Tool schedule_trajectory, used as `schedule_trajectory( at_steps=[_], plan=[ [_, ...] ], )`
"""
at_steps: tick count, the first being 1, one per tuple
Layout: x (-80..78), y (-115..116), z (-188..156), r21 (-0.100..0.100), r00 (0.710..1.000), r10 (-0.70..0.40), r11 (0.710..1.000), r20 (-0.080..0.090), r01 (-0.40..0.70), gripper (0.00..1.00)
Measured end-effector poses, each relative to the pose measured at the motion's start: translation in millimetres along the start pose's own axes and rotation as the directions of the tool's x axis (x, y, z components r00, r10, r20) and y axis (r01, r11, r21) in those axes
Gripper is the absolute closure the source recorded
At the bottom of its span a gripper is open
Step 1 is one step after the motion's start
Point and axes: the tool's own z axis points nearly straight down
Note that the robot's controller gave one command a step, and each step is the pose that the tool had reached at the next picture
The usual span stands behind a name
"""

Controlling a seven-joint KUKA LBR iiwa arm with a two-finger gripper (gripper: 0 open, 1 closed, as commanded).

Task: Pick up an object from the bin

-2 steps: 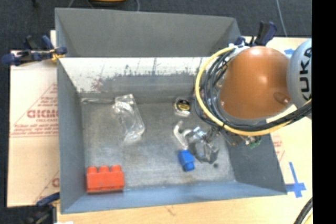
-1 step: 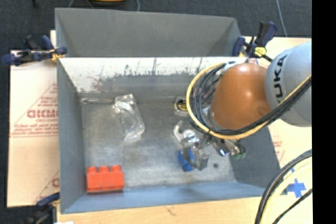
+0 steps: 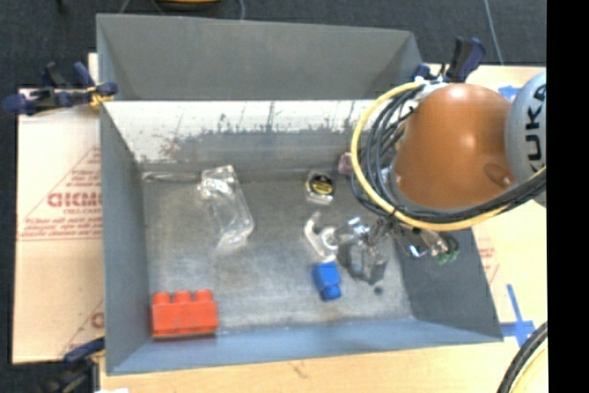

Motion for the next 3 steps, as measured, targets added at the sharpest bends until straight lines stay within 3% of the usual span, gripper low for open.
schedule_trajectory(
  at_steps=[1, 2, 3],
  plan=[
    [0.5, 1.0, 3.5, -0.003, 1.0, 0.0, 1.0, -0.005, 0.0, 0.0],
    [-11.9, -14.0, 120.0, -0.012, 0.829, -0.559, 0.829, -0.005, 0.559, 0.0],
    [-13.3, -14.2, 117.4, -0.008, 0.83, -0.557, 0.83, -0.003, 0.557, 1.0]
  ],
)
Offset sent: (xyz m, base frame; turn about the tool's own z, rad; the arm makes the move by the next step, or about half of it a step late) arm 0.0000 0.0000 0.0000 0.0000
